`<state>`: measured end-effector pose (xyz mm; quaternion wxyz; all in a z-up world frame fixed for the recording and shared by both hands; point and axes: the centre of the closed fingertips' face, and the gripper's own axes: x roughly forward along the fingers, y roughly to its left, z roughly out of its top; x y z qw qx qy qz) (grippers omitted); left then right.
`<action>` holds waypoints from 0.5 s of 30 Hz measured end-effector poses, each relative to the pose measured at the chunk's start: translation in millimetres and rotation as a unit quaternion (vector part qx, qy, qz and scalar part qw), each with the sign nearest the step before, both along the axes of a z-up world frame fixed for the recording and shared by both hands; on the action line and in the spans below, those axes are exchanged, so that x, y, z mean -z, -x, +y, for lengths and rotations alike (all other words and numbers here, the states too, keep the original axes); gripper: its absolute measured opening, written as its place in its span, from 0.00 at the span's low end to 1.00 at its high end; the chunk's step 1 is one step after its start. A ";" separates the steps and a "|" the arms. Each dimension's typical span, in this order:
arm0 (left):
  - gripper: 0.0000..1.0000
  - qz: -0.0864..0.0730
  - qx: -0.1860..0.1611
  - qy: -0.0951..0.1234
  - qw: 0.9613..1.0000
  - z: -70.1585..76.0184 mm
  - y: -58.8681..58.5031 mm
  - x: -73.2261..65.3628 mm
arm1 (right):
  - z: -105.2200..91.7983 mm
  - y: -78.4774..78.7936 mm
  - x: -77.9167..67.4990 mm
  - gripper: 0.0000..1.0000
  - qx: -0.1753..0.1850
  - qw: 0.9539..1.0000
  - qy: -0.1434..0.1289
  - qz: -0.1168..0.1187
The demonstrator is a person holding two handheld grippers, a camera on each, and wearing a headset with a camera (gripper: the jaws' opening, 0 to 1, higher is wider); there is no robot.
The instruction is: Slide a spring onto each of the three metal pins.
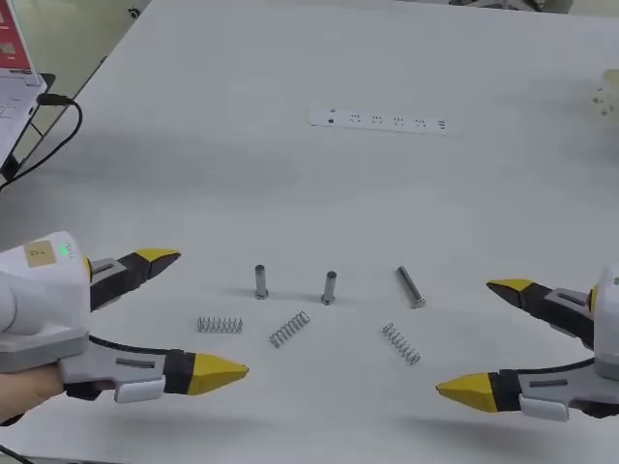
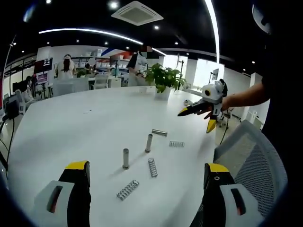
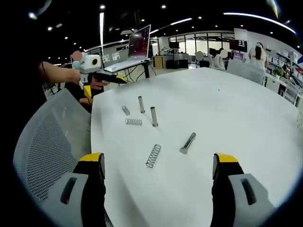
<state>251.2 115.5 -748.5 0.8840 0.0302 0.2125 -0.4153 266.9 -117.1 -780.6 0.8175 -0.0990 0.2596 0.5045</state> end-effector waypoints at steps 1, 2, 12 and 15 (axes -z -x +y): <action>0.98 0.000 0.000 -0.001 1.000 0.4 0.1 0.4 | -0.2 0.1 0.2 0.96 0.000 1.000 0.000 0.000; 0.98 0.000 0.000 -0.002 1.000 0.7 0.2 0.9 | -0.5 0.2 0.4 0.96 0.000 1.000 0.001 0.000; 0.98 0.002 0.001 0.000 1.000 -0.1 0.0 2.5 | -0.7 1.3 1.1 0.95 0.001 1.000 0.000 0.004; 0.98 0.002 0.001 0.000 1.000 -0.1 -0.6 3.5 | 0.2 1.5 1.1 0.95 0.001 1.000 -0.002 0.006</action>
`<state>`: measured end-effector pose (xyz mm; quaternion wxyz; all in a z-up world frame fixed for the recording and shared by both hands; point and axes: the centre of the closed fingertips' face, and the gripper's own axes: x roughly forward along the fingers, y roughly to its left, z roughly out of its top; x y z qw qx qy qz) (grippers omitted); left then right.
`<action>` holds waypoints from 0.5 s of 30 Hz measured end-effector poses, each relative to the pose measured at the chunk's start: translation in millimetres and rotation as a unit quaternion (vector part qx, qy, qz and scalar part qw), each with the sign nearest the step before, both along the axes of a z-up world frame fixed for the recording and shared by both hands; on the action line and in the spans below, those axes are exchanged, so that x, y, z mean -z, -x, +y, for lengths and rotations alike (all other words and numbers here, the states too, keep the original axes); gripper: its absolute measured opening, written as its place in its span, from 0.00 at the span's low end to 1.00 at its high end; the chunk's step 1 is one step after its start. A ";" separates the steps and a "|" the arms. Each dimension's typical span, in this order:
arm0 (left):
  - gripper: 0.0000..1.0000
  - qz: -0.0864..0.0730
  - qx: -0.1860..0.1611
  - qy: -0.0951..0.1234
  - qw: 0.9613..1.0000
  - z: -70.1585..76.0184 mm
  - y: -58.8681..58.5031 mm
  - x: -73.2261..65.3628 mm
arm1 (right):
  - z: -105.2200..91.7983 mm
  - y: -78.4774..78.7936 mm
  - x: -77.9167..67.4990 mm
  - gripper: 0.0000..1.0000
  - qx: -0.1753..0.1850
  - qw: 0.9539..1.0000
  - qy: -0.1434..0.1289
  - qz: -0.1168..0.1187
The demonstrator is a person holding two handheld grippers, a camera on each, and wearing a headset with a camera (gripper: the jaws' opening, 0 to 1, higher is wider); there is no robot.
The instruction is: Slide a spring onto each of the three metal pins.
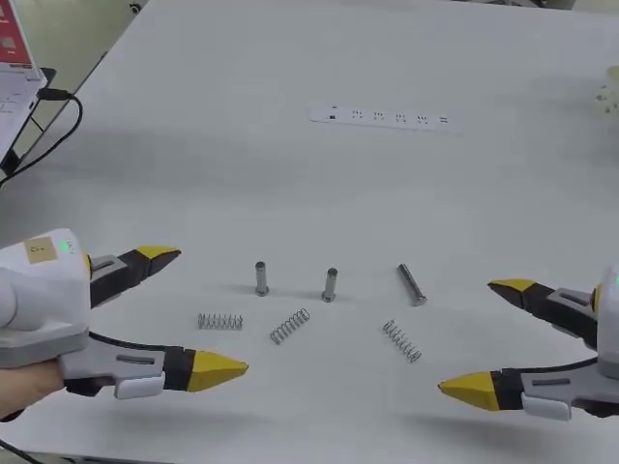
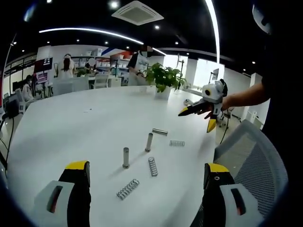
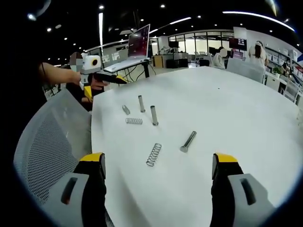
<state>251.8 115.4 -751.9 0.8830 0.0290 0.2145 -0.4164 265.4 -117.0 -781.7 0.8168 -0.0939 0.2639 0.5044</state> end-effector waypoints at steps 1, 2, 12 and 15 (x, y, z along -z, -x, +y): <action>0.98 0.001 0.000 0.000 1.000 -0.1 -0.3 0.4 | 0.1 -0.2 0.4 0.94 0.000 1.000 0.001 0.000; 0.98 0.002 0.000 0.001 1.000 -0.3 -0.4 0.5 | 0.3 -0.6 0.7 0.94 -0.001 1.000 0.002 0.001; 0.98 0.001 0.004 0.005 1.000 -3.7 -0.7 0.2 | 10.3 -14.8 -4.4 0.91 -0.011 1.000 0.009 0.003; 0.98 0.000 0.005 0.008 1.000 -5.1 -0.8 -0.3 | 13.3 -18.3 -6.4 0.88 -0.012 1.000 0.016 0.002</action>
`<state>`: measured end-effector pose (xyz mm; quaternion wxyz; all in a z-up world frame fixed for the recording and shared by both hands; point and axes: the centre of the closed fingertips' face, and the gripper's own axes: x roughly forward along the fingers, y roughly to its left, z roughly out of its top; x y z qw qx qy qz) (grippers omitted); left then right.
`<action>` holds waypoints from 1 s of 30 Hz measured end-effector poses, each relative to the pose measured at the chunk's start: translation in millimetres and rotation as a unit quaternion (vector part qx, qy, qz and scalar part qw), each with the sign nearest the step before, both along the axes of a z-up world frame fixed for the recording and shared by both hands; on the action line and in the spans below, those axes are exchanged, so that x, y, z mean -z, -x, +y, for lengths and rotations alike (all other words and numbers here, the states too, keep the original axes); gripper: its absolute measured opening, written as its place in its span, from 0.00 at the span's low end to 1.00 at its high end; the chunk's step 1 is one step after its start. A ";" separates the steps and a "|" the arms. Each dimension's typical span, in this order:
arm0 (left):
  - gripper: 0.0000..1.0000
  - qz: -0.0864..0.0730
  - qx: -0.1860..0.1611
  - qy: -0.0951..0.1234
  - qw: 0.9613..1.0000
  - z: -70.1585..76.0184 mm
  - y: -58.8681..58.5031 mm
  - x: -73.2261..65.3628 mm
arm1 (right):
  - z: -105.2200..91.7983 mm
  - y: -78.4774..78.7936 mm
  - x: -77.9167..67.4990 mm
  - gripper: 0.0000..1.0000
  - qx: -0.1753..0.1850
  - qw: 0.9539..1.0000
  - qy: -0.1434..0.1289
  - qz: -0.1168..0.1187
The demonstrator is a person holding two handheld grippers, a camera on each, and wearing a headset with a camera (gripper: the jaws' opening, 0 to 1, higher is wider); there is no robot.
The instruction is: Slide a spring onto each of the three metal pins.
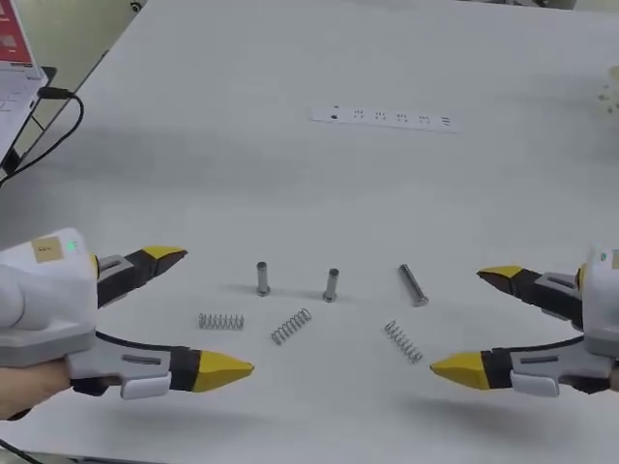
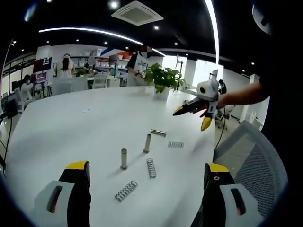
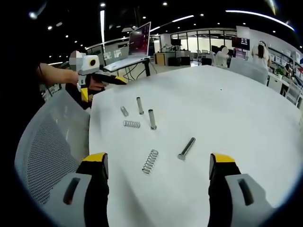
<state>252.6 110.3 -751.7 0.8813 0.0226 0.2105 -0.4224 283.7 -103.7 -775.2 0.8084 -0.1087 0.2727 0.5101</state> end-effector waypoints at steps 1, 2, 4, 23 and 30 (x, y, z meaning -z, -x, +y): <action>0.98 0.001 0.000 0.005 1.000 -0.8 0.2 -0.6 | 1.4 -1.5 -1.0 0.87 0.000 1.000 0.001 0.002; 0.98 -0.001 0.000 0.010 1.000 -1.2 0.3 -1.5 | 2.3 -2.7 -1.5 0.86 0.000 1.000 0.001 0.004; 0.98 -0.005 0.000 0.014 1.000 -1.7 1.0 -2.8 | 3.9 -5.7 -2.7 0.84 0.003 1.000 0.003 0.006; 0.98 -0.016 0.011 0.009 1.000 -5.1 3.8 -1.6 | 16.1 -33.0 9.6 0.65 0.022 0.997 0.049 0.048; 0.98 -0.016 0.009 0.008 1.000 -4.3 3.1 -0.7 | 18.5 -46.9 19.1 0.56 0.042 0.995 0.069 0.067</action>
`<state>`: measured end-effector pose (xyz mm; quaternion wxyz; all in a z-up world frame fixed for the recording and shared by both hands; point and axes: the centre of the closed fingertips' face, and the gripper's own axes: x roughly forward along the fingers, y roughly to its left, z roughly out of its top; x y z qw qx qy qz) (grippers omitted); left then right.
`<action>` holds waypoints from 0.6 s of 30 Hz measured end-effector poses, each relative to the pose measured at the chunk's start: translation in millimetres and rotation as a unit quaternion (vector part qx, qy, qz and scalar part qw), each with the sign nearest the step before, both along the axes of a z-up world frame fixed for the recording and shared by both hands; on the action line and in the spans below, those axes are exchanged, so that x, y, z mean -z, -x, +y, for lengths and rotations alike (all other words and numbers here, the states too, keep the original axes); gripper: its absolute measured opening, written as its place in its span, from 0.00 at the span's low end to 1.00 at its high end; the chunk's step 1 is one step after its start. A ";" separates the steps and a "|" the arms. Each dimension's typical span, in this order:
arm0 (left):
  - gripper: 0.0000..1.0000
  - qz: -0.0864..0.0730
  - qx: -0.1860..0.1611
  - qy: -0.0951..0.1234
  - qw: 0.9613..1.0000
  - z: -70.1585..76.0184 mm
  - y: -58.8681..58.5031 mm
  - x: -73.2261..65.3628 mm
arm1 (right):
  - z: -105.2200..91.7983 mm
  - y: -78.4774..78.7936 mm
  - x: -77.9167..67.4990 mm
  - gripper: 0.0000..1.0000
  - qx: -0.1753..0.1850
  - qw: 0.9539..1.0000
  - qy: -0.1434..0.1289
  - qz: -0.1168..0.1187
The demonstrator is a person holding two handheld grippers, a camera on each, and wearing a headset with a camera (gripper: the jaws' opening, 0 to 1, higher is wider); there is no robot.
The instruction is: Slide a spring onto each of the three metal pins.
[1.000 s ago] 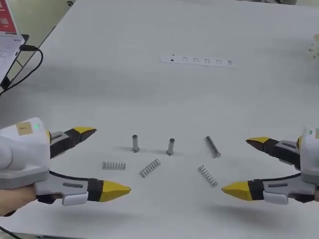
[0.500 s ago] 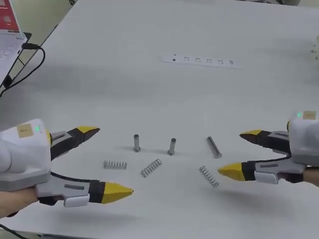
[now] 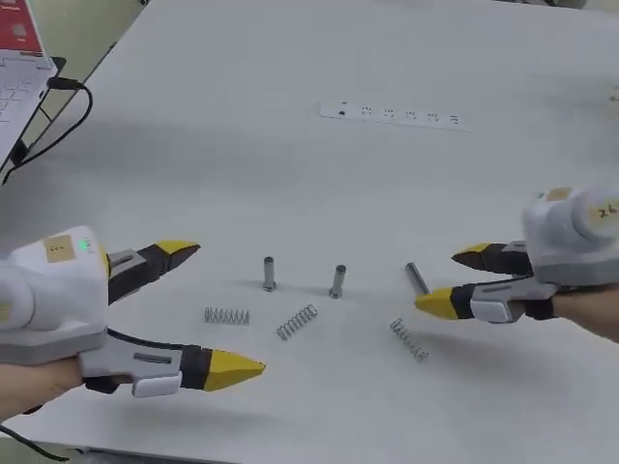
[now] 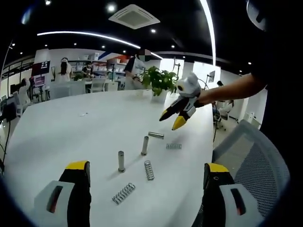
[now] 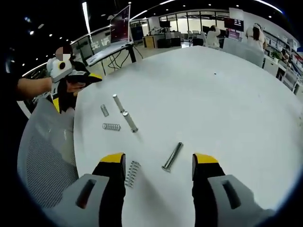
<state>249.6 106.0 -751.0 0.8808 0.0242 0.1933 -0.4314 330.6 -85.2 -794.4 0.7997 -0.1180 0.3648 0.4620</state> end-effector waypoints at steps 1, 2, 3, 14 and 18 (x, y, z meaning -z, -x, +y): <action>0.97 0.000 0.000 0.001 1.000 -0.1 0.0 -0.1 | 0.6 -1.7 1.3 0.55 0.001 1.000 0.002 0.002; 0.97 0.000 0.000 0.001 1.000 -0.2 -0.1 -0.1 | 1.5 -4.3 3.3 0.54 0.006 1.000 0.005 0.007; 0.97 0.000 0.000 0.000 1.000 -0.1 -0.2 0.0 | 2.2 -6.6 4.7 0.53 0.008 1.000 0.007 0.007; 0.96 0.003 -0.004 0.001 1.000 3.0 0.5 1.4 | 7.8 -28.3 22.4 0.43 0.039 0.998 0.025 0.035; 0.96 0.005 -0.007 0.001 1.000 3.9 -0.1 2.3 | 9.6 -33.3 28.2 0.36 0.054 0.997 0.025 0.054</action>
